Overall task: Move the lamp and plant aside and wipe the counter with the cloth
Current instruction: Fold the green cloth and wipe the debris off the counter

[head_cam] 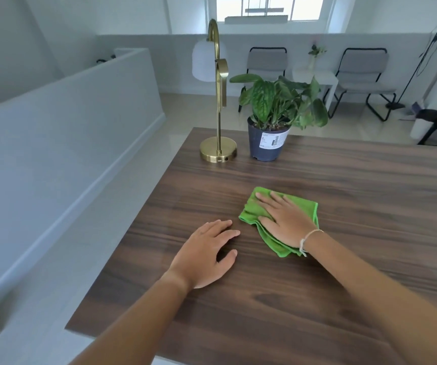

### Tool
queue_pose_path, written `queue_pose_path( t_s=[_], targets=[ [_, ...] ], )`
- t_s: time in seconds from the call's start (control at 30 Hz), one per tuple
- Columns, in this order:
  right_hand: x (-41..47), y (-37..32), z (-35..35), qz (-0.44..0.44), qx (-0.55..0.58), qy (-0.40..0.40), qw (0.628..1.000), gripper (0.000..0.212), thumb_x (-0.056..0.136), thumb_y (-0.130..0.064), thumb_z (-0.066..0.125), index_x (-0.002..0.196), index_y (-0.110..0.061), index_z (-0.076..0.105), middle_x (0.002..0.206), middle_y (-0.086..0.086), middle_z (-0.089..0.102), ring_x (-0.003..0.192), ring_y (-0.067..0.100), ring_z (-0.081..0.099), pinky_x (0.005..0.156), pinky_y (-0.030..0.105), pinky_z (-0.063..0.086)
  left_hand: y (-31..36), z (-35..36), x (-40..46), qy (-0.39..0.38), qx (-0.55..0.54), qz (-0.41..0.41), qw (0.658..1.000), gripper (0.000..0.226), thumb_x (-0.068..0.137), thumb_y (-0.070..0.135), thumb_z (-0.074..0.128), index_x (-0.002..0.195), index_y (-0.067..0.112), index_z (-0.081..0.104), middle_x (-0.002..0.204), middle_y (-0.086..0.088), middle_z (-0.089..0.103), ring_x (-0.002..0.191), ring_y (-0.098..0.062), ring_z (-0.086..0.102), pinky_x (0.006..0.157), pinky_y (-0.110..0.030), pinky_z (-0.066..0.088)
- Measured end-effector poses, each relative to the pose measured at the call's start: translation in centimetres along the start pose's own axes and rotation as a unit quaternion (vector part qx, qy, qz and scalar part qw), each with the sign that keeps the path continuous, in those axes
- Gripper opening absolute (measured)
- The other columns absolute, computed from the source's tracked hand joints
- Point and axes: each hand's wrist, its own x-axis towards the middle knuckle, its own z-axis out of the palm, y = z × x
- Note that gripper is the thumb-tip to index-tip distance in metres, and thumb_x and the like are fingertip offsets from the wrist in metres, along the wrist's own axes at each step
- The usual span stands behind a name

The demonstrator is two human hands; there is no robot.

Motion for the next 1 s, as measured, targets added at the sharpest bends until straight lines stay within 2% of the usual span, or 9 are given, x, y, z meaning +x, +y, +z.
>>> queue_pose_path(
  t_s=[0.1, 0.23, 0.4, 0.53, 0.63, 0.77, 0.87, 0.97, 1.0],
  targets=[
    [-4.8, 2.6, -0.2, -0.032, 0.027, 0.003, 0.999, 0.076, 0.078, -0.059, 0.007, 0.146, -0.030, 0.022, 0.149, -0.026, 0.004, 0.145, 0.005, 0.004, 0.116, 0.023, -0.004, -0.7, -0.9, -0.3, 0.035, -0.032, -0.037, 0.998, 0.067, 0.077, 0.057, 0.026, 0.133, 0.026, 0.047, 0.149, 0.006, 0.038, 0.139, -0.010, 0.028, 0.114, -0.020, 0.015],
    [-3.9, 5.7, -1.1, 0.069, 0.042, 0.016, 0.997, 0.051, 0.097, -0.037, 0.031, 0.146, -0.028, 0.021, 0.156, -0.016, 0.011, 0.147, 0.013, 0.008, 0.119, 0.031, 0.003, -2.8, -3.0, -2.2, 0.046, -0.027, -0.072, 0.996, 0.067, 0.077, 0.057, 0.027, 0.132, 0.026, 0.048, 0.148, 0.006, 0.039, 0.137, -0.010, 0.031, 0.113, -0.021, 0.018],
    [3.5, 1.2, -0.7, 0.126, 0.025, 0.015, 0.992, 0.053, 0.098, -0.034, 0.027, 0.149, -0.022, 0.019, 0.160, -0.007, 0.010, 0.148, 0.020, 0.006, 0.120, 0.038, 0.004, -5.8, -5.0, -6.4, 0.076, -0.010, -0.138, 0.987, 0.051, 0.087, 0.047, 0.040, 0.134, 0.028, 0.045, 0.148, 0.008, 0.037, 0.137, -0.006, 0.029, 0.109, -0.016, 0.015],
    [6.6, -7.0, 0.4, 0.037, 0.028, -0.006, 0.999, 0.052, 0.098, -0.036, 0.023, 0.149, -0.029, 0.016, 0.160, -0.008, 0.008, 0.148, 0.021, 0.003, 0.120, 0.038, 0.001, -7.5, -5.7, -9.8, 0.081, 0.014, -0.181, 0.980, 0.061, 0.081, 0.057, 0.030, 0.134, 0.030, 0.045, 0.149, 0.008, 0.036, 0.137, -0.008, 0.030, 0.107, -0.016, 0.014],
    [3.8, -12.7, 1.6, -0.080, 0.023, -0.021, 0.996, 0.053, 0.097, -0.041, 0.022, 0.148, -0.029, 0.018, 0.159, -0.012, 0.007, 0.148, 0.018, 0.001, 0.120, 0.035, -0.003, -8.0, -6.0, -11.7, 0.092, 0.008, -0.202, 0.975, 0.067, 0.077, 0.060, 0.026, 0.134, 0.028, 0.046, 0.148, 0.007, 0.038, 0.136, -0.009, 0.031, 0.106, -0.016, 0.015],
    [-4.0, -13.0, 2.4, -0.208, 0.035, -0.012, 0.977, 0.063, 0.086, -0.052, 0.011, 0.146, -0.036, 0.021, 0.152, -0.025, 0.004, 0.144, 0.004, -0.004, 0.114, 0.020, -0.014, -8.4, -6.1, -13.2, 0.087, 0.016, -0.189, 0.978, 0.072, 0.076, 0.059, 0.021, 0.133, 0.024, 0.047, 0.147, 0.006, 0.040, 0.136, -0.009, 0.032, 0.107, -0.016, 0.016],
    [-4.8, -9.0, 1.5, -0.161, 0.055, -0.027, 0.985, 0.061, 0.083, -0.055, 0.011, 0.142, -0.041, 0.015, 0.148, -0.029, 0.005, 0.144, 0.002, -0.001, 0.114, 0.017, -0.010, -7.5, -5.6, -12.5, 0.095, 0.005, -0.191, 0.977, 0.061, 0.083, 0.053, 0.028, 0.134, 0.023, 0.047, 0.148, 0.005, 0.039, 0.137, -0.010, 0.031, 0.107, -0.017, 0.018],
    [-0.9, -7.2, 0.6, -0.056, 0.040, -0.011, 0.998, 0.059, 0.091, -0.049, 0.017, 0.147, -0.030, 0.017, 0.152, -0.023, 0.004, 0.148, 0.011, 0.004, 0.117, 0.025, -0.003, -6.9, -5.3, -11.8, 0.125, -0.009, -0.195, 0.973, 0.044, 0.091, 0.035, 0.045, 0.133, 0.022, 0.048, 0.147, 0.005, 0.038, 0.137, -0.010, 0.030, 0.106, -0.016, 0.018],
    [1.2, -9.5, 1.3, -0.009, 0.025, -0.013, 1.000, 0.054, 0.096, -0.043, 0.021, 0.148, -0.028, 0.017, 0.156, -0.018, 0.005, 0.148, 0.014, 0.004, 0.118, 0.029, -0.001, -8.6, -5.6, -12.9, 0.118, -0.027, -0.191, 0.974, 0.043, 0.091, 0.032, 0.047, 0.133, 0.022, 0.048, 0.147, 0.005, 0.038, 0.137, -0.009, 0.030, 0.106, -0.016, 0.018]
  ],
)
